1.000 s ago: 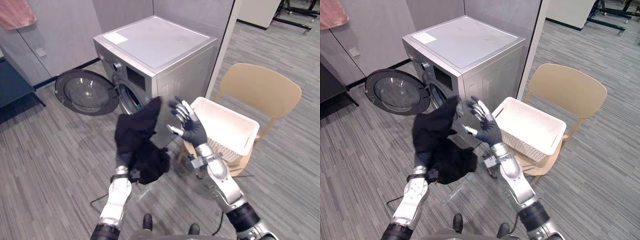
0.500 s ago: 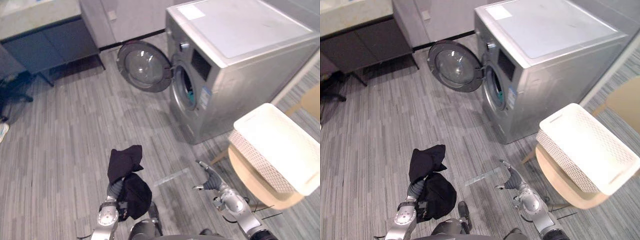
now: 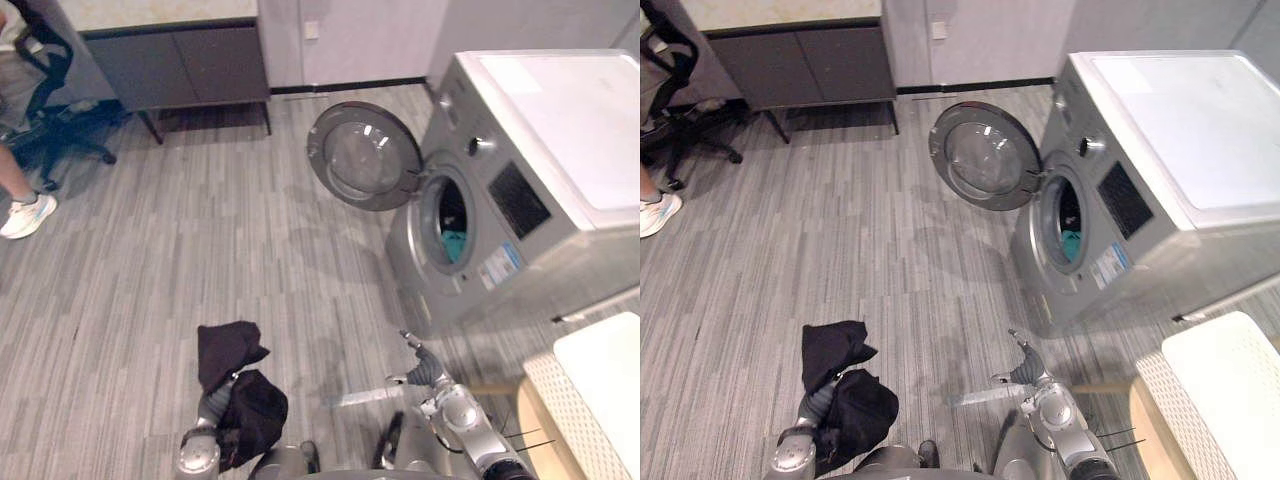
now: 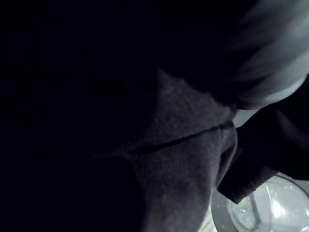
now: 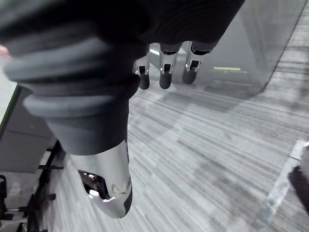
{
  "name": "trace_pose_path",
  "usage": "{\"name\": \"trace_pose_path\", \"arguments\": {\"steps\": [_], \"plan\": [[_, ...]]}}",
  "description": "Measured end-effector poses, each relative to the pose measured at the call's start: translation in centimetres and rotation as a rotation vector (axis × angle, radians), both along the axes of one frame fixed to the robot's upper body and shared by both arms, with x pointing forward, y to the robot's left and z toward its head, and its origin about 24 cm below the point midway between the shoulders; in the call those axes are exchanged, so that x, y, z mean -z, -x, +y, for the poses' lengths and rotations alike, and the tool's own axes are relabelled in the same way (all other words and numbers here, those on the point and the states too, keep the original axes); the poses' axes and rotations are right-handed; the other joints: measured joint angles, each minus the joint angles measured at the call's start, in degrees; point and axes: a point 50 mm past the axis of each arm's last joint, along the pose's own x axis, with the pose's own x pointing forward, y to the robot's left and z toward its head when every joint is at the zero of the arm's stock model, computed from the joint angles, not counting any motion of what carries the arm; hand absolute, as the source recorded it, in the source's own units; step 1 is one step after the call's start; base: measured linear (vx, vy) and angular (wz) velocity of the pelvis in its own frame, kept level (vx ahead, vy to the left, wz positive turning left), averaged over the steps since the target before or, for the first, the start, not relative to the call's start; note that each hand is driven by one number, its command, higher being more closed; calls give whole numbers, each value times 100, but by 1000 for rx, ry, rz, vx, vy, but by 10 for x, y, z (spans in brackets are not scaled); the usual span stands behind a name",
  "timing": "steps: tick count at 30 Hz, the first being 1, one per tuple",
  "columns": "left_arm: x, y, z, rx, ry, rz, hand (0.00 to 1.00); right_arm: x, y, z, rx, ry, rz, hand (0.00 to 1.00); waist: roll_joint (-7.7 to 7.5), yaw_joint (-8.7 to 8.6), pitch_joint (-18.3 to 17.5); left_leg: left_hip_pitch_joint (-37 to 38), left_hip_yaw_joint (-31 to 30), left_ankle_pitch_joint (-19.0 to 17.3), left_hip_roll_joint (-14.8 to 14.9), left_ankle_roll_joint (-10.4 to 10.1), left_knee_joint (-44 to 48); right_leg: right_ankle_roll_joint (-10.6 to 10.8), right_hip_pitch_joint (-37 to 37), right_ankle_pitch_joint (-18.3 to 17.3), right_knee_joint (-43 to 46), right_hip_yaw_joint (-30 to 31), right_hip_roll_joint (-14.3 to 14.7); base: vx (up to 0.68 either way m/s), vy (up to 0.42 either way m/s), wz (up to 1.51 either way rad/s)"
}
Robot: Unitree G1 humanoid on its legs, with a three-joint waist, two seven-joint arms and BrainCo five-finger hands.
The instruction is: Pick up the laundry basket with both hands and put the clothes into the washing machine.
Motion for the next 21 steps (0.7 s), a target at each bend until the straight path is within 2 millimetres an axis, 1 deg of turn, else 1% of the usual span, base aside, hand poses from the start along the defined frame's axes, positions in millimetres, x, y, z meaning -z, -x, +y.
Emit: {"name": "trace_pose_path", "arguments": {"steps": [1,2,3,4,5,6,7,8,9,10,11,12,13,14,15,16,17,18,19,20,21], "plan": [[-6,-8,-2,17,3,-33,100,1,1,-1,0,2,4,0,-34,-51,26,190,-169,-87,18,-153,-73,-63,-44,341,-712,-1,128,571,-162,105],[-7,-10,-7,57,5,-42,100,2,4,-2,3,5,16,0,-48,-106,26,362,-273,-210,28,-344,-56,-279,-106,698,-839,88,160,715,-243,122],[-7,-10,-9,76,5,-41,100,4,6,-3,5,8,26,0,-61,-179,17,451,-382,-285,40,-472,104,-543,-52,1068,-610,131,116,615,-244,110],[-8,-14,-18,106,23,-50,100,6,8,-7,8,19,41,0,64,-243,43,332,-329,-341,175,-609,701,-694,-2,1086,-222,39,116,614,-260,56],[-9,-12,-24,117,44,-60,100,4,3,-6,4,19,34,0,174,-143,47,-19,-85,-162,474,-899,1664,-782,123,783,-144,38,249,617,-235,7],[-9,-13,-27,117,55,-60,100,2,-1,-5,0,20,25,0,249,-115,83,-280,48,137,666,-1001,2398,-864,287,622,-176,26,415,741,-262,-42],[-8,-12,-30,117,65,-56,100,-1,-5,-4,-3,18,12,0,296,-99,152,-637,127,641,955,-861,3391,-937,635,470,-317,44,647,723,-225,-57],[-7,-12,-33,129,73,-53,100,-2,-7,-2,0,14,5,0,275,-76,188,-887,169,530,1155,-700,4126,-982,1031,394,-550,115,861,580,-173,-63],[-7,-13,-35,142,78,-53,100,-2,-7,0,1,9,2,0,228,-30,213,-1028,210,455,1182,-578,4364,-985,1287,363,-721,205,945,530,-123,-65],[-9,-17,-39,166,83,-63,100,-2,-8,-2,8,9,0,0,156,2,240,-1224,292,376,1147,-472,4400,-964,1601,350,-994,331,986,402,-67,-55],[-12,-22,-44,188,87,-77,100,-3,-8,-6,27,10,-4,0,97,6,275,-1403,302,309,1038,-379,4214,-934,1845,346,-1219,453,991,469,-47,-63],[-14,-25,-47,201,98,-91,100,-4,-8,-9,42,11,-7,0,74,22,287,-1595,250,256,932,-296,3885,-923,2018,345,-1391,608,1006,438,17,-64],[-15,-26,-49,206,104,-100,100,-4,-9,-11,50,12,-10,0,72,34,288,-1739,177,179,853,-342,3569,-890,2108,359,-1467,727,1021,491,79,-99],[-17,-27,-51,210,110,-107,100,-7,-12,-11,61,9,-25,0,72,80,299,-1919,-153,110,638,-435,2804,-871,2221,360,-1543,1024,1045,450,164,-120],[-18,-29,-52,212,114,-113,100,-7,-13,-11,73,3,-28,0,66,154,306,-1969,-588,134,461,-488,2122,-852,2270,361,-1552,1258,1053,348,185,-135],[-18,-30,-53,212,116,-114,100,-6,-12,-11,81,0,-27,0,73,172,310,-1973,-958,207,343,-600,1571,-786,2320,355,-1565,1426,1068,333,248,-145],[-17,-28,-54,211,120,-111,100,-5,-11,-12,82,3,-24,0,139,168,290,-1889,-1568,597,260,-869,687,-521,2397,276,-1583,1747,1142,345,328,-172],[-16,-28,-59,222,130,-109,100,-6,-11,-13,76,11,-28,0,405,187,261,-1879,-1936,1550,478,-1037,312,-235,2448,115,-1580,2067,1389,328,386,-179],[-15,-27,-63,230,136,-102,100,-6,-12,-15,76,20,-28,0,501,181,310,-1928,-1899,1449,595,-829,552,-76,2444,-22,-1509,2272,1499,214,401,-153],[-17,-32,-61,247,121,-105,100,-6,-11,-9,87,-2,-31,0,271,137,316,-1935,-1605,1282,459,-812,738,6,2284,-70,-1342,2510,1284,109,299,-108],[-18,-34,-59,251,112,-109,100,-3,-7,-7,85,-11,-22,0,145,139,285,-1923,-1397,1152,389,-692,729,97,2189,-129,-1273,2674,1174,105,399,-135]]}}
